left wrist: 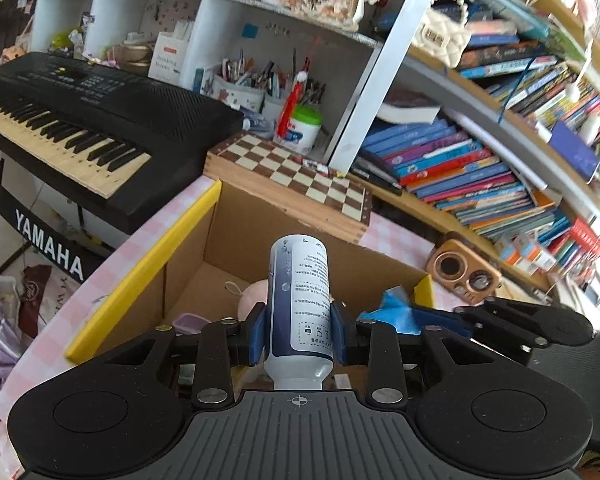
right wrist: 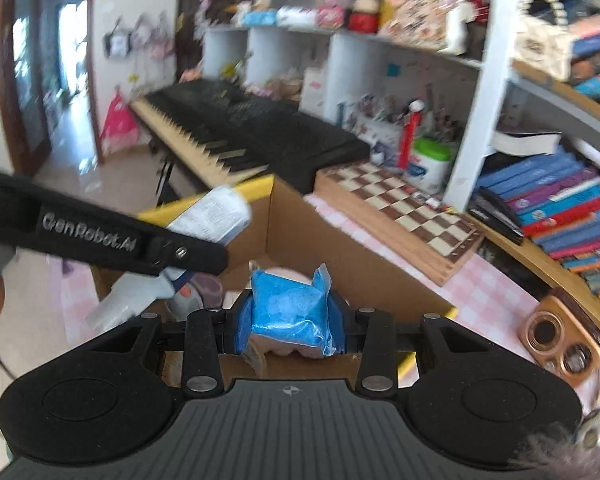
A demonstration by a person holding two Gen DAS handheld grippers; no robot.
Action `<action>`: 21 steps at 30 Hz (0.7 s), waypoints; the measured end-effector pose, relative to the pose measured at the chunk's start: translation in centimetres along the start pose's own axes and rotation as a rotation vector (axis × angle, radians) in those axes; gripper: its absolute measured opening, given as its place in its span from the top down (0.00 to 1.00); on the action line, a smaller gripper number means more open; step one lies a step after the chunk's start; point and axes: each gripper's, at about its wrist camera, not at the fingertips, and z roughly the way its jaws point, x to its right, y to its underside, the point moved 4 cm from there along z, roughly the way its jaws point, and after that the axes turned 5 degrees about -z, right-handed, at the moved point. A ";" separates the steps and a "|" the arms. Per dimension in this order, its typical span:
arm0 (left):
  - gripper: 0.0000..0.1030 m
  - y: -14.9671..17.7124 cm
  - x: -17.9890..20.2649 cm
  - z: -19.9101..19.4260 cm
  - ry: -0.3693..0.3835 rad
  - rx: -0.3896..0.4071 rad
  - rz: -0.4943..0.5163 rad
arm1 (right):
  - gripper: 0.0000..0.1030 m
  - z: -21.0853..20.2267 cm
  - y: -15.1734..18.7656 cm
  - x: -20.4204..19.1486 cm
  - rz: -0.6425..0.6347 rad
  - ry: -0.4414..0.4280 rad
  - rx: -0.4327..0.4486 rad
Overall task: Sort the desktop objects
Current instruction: 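Lower the left tool's bottle and right tool's blue bag into the yellow box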
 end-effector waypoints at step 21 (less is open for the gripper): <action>0.70 1.6 -0.1 6.7 -0.113 -0.177 0.027 | 0.65 7.7 2.0 0.6 -0.205 -0.139 -0.318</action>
